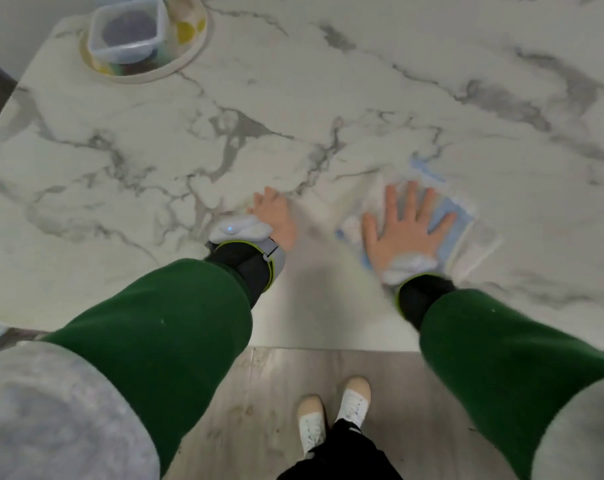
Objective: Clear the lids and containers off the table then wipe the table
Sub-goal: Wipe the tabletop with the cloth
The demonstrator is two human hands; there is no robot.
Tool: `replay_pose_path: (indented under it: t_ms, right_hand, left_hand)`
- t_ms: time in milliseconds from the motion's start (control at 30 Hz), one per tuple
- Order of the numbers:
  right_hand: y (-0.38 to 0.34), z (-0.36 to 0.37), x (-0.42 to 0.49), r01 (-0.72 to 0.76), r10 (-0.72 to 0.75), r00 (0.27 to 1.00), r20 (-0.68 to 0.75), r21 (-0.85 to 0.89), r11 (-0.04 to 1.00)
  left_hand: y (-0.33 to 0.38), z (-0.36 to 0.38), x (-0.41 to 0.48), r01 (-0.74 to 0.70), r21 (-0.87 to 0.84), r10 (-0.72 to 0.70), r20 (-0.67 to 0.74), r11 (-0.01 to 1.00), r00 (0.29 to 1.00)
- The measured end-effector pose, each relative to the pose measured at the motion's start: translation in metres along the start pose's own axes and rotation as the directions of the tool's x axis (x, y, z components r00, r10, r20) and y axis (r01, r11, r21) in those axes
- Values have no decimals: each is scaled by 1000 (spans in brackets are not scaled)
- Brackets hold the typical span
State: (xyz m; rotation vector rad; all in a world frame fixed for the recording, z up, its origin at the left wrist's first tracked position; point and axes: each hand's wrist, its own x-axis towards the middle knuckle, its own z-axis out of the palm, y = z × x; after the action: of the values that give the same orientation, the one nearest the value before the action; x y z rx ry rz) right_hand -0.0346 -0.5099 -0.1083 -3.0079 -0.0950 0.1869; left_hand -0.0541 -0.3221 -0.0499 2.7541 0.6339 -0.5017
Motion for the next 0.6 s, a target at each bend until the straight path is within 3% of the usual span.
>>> replay_pose_path:
  t_ms: [133,233,300,400,500,567,600]
  right_hand:
    - [-46,15,-70,352,-352,936,20,-15,936]
    - [-25,12,-75,483,-482,875,46,-19,875]
    - [13,7,-69,412,-412,911,25,-16,911]
    - [84,-7,-53,107,-107,994,29,4,994]
    - [115,-13,-45,-160,159,986,43,25,987]
    - [103,-9,-48,-225,225,974,7,15,974]
    - [93,-7,-53,-190,190,982,-5,4,982]
  left_hand:
    - [20,8,-11,-180,-74,169,-140,981,976]
    - [30,18,-19,-239,-57,231,-118,969,966]
    - [40,23,-30,-278,-69,274,-53,958,960]
    - [54,27,-39,-286,-68,289,34,956,957]
    - [71,31,-49,-302,-81,308,80,950,948]
    - [84,34,-54,-310,-98,318,77,946,945]
    - [91,34,-55,-302,-108,310,66,947,948]
